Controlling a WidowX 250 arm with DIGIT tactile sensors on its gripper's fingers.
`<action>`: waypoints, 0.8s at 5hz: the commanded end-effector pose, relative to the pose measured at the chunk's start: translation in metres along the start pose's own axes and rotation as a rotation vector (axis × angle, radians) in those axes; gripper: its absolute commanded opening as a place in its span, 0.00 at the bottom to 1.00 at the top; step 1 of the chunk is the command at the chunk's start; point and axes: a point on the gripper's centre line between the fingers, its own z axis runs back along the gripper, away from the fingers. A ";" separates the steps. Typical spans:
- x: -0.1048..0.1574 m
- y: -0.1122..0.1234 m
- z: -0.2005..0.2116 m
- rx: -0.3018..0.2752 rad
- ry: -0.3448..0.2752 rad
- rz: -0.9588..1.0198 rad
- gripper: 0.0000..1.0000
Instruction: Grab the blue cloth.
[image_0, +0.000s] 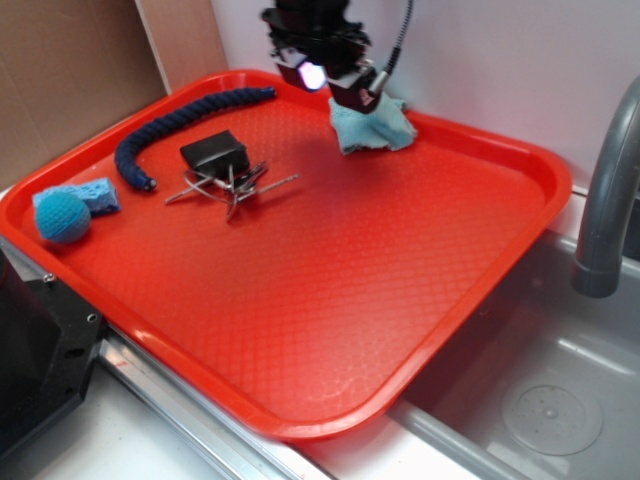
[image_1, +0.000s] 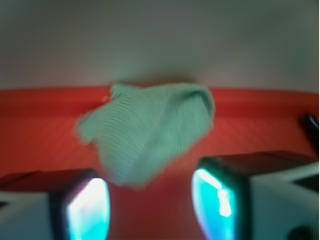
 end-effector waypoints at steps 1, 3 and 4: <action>-0.003 -0.004 0.018 -0.014 -0.066 0.026 1.00; 0.023 -0.004 -0.023 -0.019 0.009 0.031 1.00; 0.026 -0.005 -0.046 0.004 0.053 0.012 1.00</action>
